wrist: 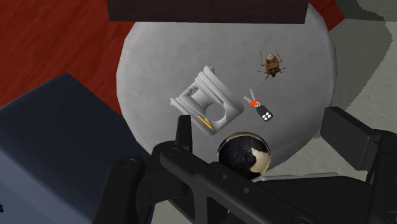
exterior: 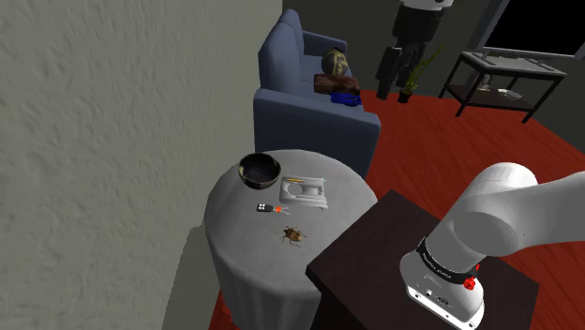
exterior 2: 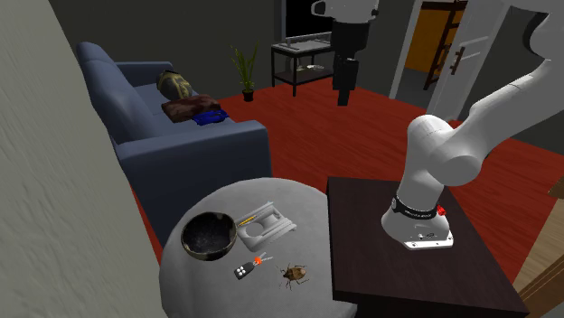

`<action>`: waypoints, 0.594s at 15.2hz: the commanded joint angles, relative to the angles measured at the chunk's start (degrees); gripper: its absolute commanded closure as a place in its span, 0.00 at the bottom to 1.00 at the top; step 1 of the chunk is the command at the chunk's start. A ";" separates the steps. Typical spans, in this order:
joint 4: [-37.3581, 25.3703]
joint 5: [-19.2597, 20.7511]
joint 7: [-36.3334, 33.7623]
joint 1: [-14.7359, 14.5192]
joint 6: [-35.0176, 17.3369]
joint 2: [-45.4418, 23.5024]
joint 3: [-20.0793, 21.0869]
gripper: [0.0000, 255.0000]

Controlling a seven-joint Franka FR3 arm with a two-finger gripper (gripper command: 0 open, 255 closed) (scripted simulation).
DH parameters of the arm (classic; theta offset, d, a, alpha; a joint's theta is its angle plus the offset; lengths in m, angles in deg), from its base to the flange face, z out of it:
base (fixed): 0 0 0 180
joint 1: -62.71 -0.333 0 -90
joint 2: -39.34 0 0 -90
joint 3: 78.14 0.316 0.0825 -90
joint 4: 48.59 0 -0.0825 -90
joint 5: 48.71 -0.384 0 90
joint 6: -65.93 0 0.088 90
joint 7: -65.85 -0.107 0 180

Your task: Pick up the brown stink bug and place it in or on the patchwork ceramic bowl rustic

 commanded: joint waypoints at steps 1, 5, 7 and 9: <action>0.00 0.00 0.00 0.00 0.00 0.00 0.00 0.00; 7.72 -1.51 -1.84 -0.69 -6.92 0.73 1.84 0.00; 11.23 -2.32 -2.75 -1.09 -10.51 0.63 2.84 0.00; 14.51 -3.15 -3.66 -1.53 -14.23 0.17 3.89 0.00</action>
